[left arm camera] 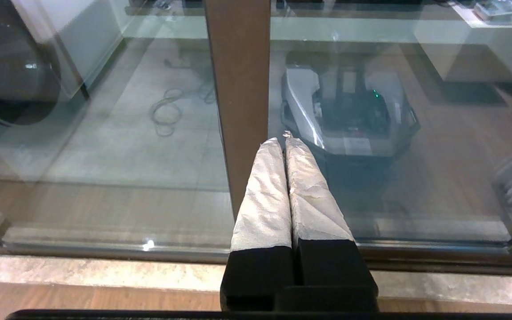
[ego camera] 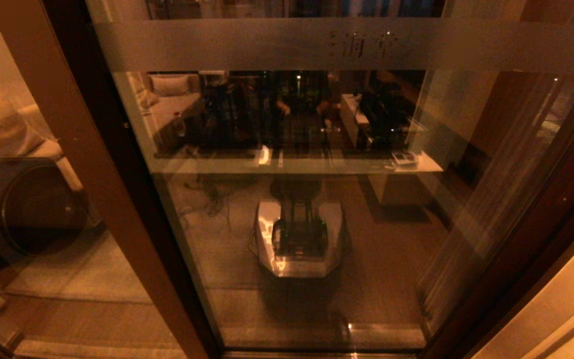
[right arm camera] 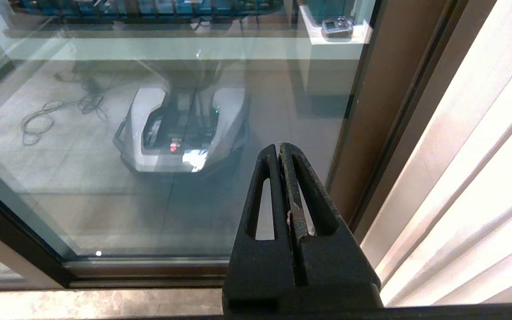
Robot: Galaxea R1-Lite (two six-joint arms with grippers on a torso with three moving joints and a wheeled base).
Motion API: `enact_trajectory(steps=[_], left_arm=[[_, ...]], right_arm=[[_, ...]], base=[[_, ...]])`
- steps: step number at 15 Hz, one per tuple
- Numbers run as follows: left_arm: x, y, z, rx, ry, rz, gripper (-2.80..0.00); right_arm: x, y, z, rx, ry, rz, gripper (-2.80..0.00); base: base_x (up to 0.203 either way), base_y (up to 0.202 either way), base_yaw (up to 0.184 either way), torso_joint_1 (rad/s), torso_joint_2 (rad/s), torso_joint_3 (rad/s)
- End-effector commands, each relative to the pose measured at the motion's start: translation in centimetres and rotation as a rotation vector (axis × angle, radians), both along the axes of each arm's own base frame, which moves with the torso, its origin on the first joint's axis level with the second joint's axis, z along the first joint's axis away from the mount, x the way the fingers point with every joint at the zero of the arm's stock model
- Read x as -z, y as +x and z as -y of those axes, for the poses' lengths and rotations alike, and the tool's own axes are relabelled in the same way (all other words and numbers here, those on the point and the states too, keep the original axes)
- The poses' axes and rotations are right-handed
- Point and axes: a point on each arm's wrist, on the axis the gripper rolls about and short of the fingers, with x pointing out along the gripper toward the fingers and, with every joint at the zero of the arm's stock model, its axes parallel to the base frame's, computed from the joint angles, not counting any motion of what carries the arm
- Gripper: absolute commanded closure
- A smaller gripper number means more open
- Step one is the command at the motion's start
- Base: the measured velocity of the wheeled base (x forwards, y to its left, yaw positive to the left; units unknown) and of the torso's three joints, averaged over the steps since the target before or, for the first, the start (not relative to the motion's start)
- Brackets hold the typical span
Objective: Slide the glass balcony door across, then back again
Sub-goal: Open the slid door
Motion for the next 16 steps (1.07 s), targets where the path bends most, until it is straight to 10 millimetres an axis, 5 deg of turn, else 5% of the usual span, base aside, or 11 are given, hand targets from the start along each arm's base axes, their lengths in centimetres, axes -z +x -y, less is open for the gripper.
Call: enact_trajectory(steps=[1,8,12,16], left_arm=[[0.0,0.0,0.0,0.0,0.0,-0.001,0.0],[0.0,0.0,0.0,0.0,0.0,-0.002,0.0],[0.0,0.0,0.0,0.0,0.0,-0.001,0.0],[0.0,0.0,0.0,0.0,0.0,-0.001,0.0]], right_arm=[[0.0,0.0,0.0,-0.001,-0.002,-0.001,0.0],[-0.7,-0.1,0.0,0.012,-0.018,0.031,0.0],[-5.6,-1.5,-0.1,-0.026,-0.025,0.073,0.0],[-10.5,0.2,-0.1,-0.039,-0.022,0.005,0.0]], base=[[0.0,0.0,0.0,0.0,0.0,0.0],[0.0,0.0,0.0,0.0,0.0,0.0],[0.0,0.0,0.0,0.0,0.0,0.0],[0.0,0.0,0.0,0.0,0.0,0.0]])
